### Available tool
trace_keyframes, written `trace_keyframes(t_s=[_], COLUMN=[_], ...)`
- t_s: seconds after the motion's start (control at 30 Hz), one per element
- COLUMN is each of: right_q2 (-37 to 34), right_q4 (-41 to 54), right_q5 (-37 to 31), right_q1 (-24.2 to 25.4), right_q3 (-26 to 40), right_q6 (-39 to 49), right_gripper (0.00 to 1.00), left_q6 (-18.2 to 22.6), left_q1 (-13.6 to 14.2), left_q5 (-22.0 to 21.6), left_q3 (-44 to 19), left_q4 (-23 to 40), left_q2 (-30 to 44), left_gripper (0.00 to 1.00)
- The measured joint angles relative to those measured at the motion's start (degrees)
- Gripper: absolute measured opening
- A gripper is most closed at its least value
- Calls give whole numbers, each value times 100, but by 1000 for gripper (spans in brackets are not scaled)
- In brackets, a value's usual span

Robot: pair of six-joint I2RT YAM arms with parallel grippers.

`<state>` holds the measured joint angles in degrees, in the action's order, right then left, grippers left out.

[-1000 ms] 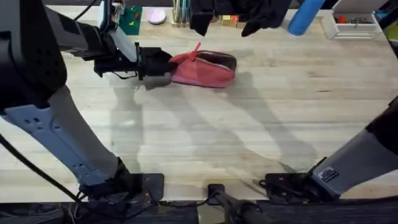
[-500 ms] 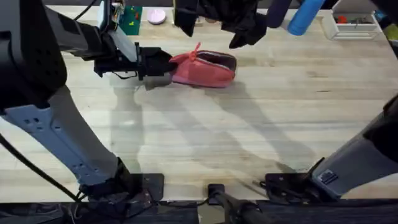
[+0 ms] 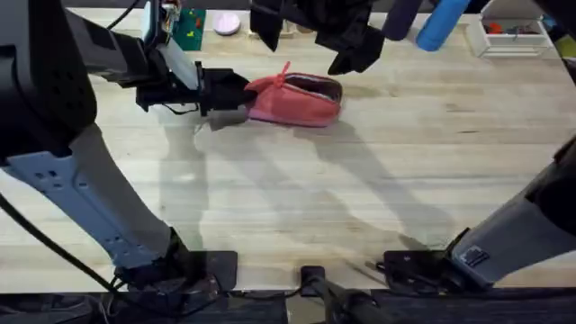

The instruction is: Unzip the bag, pick up the pens from the table one at a time and place them inside, then zip the bag closed.

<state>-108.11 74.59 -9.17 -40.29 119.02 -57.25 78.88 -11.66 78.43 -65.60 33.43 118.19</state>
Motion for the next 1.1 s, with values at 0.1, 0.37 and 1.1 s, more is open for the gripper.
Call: trace_keyframes(t_s=[0.1, 0.37, 1.1], right_q2=[-1, 0, -648], right_q4=[0, -23, -383], right_q5=[0, 0, 0], right_q1=[0, 0, -70], right_q3=[0, 0, 0], right_q6=[-7, -20, -45], right_gripper=[995, 995, 996], left_q6=[1, 1, 1], left_q1=[0, 0, -2], left_q5=[0, 0, 0], left_q3=[0, 0, 0], left_q4=[12, 21, 22], left_q2=[0, 0, 0], left_gripper=[42, 42, 42])
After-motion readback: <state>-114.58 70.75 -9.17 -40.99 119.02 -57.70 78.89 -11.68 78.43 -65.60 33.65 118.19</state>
